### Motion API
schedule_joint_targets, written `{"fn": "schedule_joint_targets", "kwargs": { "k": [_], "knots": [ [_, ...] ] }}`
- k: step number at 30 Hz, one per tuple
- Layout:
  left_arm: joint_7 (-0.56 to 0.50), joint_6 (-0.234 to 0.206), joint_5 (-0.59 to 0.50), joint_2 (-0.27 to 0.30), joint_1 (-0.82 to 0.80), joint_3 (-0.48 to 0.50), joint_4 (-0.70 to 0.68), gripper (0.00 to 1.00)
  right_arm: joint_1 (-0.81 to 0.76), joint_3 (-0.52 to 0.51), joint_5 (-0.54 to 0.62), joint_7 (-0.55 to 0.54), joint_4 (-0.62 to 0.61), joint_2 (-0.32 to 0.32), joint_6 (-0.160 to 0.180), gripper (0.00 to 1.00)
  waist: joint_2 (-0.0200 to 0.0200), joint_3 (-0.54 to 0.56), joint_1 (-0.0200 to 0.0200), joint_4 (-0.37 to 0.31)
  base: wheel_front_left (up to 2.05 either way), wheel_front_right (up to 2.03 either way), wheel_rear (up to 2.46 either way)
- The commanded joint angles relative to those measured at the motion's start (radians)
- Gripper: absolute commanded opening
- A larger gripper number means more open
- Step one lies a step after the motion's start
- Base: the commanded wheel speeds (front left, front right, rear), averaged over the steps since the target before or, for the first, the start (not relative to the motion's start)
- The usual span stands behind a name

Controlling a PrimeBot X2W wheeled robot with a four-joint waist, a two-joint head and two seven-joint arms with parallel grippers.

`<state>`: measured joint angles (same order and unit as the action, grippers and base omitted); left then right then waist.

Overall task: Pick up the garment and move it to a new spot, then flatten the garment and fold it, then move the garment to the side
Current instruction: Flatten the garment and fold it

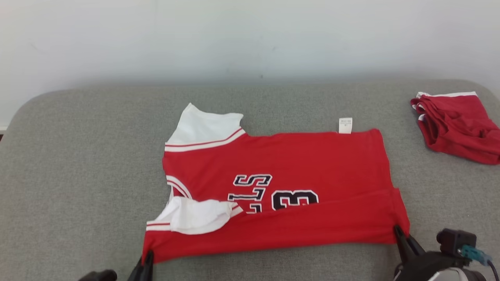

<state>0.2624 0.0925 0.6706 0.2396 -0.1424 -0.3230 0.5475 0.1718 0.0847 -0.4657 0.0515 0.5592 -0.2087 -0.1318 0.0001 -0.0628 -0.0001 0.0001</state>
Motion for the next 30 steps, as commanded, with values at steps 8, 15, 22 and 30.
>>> {"fn": "schedule_joint_targets", "kwargs": {
  "k": [8,15,22,30],
  "knots": [
    [0.003,-0.016,-0.033,-0.016,0.119,0.000,-0.075,0.00,-0.148,-0.077,-0.060,-0.067,-0.129,0.031,0.003,0.00,-0.0001,0.020,0.0001,0.006,0.00,0.00,0.00],
    [0.003,-0.030,-0.076,-0.036,0.115,0.045,-0.126,1.00,-0.165,-0.102,-0.019,-0.070,-0.220,0.050,0.003,1.00,-0.0001,0.027,0.0001,-0.001,0.00,0.00,0.00],
    [0.003,-0.051,-0.174,-0.065,0.135,0.172,-0.257,1.00,-0.143,-0.099,0.037,0.022,-0.308,0.063,0.003,1.00,-0.0001,0.046,0.0001,-0.014,0.00,0.00,0.00],
    [0.003,-0.051,-0.293,-0.087,0.130,0.284,-0.368,1.00,-0.132,-0.055,0.113,0.162,-0.370,0.054,0.003,1.00,-0.0001,0.058,0.0001,-0.027,0.00,0.00,0.00]
  ]
}}
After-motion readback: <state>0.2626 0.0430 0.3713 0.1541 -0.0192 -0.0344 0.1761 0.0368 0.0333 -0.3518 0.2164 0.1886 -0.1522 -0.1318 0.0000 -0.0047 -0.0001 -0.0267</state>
